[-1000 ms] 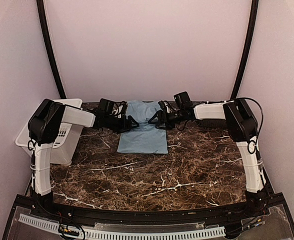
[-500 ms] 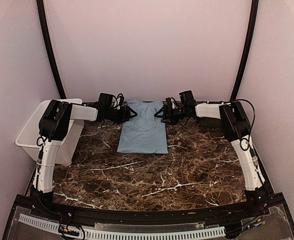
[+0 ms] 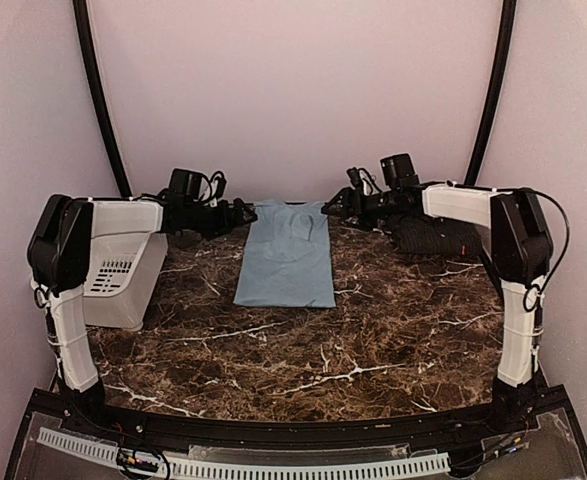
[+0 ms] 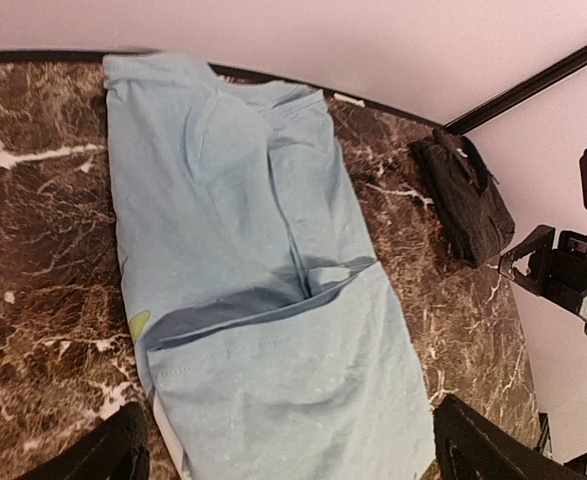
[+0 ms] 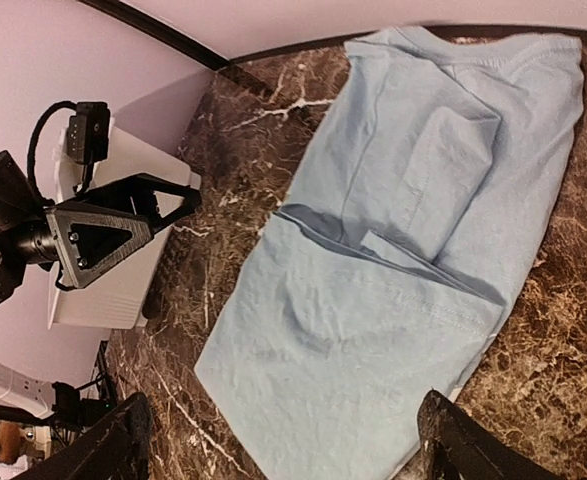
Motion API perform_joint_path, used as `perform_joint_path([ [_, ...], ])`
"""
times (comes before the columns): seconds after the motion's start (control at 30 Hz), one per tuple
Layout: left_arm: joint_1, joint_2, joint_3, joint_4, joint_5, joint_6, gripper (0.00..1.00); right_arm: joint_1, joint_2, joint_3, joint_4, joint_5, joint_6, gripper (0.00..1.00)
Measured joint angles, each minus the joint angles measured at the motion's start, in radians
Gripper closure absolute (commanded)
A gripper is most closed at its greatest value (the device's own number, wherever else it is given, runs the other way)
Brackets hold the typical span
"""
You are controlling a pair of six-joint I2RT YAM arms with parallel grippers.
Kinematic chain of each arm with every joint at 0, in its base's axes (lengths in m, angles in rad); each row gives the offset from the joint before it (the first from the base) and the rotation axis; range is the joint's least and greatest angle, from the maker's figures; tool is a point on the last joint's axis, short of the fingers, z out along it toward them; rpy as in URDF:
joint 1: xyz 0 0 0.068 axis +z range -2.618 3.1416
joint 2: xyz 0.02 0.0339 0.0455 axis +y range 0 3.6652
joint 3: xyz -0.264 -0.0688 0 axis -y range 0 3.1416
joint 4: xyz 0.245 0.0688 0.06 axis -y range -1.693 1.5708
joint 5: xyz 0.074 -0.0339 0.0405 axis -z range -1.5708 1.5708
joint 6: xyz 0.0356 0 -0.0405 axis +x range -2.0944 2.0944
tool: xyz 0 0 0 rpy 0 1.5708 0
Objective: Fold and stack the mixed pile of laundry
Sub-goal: Pick up the 2/3-rectangle-folded T-shirt from the center of the board.
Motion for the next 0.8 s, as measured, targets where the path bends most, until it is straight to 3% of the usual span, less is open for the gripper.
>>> perform_joint_path([
  [0.17,-0.014,-0.272,-0.181,-0.030,-0.036,0.006,0.19,0.033,-0.192,-0.181,0.016,0.010,-0.020,0.28],
  [0.3,-0.066,-0.390,-0.346,-0.057,-0.059,0.002,0.29,0.085,-0.246,-0.368,0.020,0.020,-0.016,0.37],
  [0.57,-0.164,-0.409,-0.611,-0.095,-0.084,-0.039,0.42,0.117,-0.247,-0.600,0.015,0.059,0.015,0.46],
  [0.8,-0.163,-0.393,-0.637,-0.046,-0.079,-0.061,0.49,0.130,-0.237,-0.628,0.084,0.068,0.044,0.54],
])
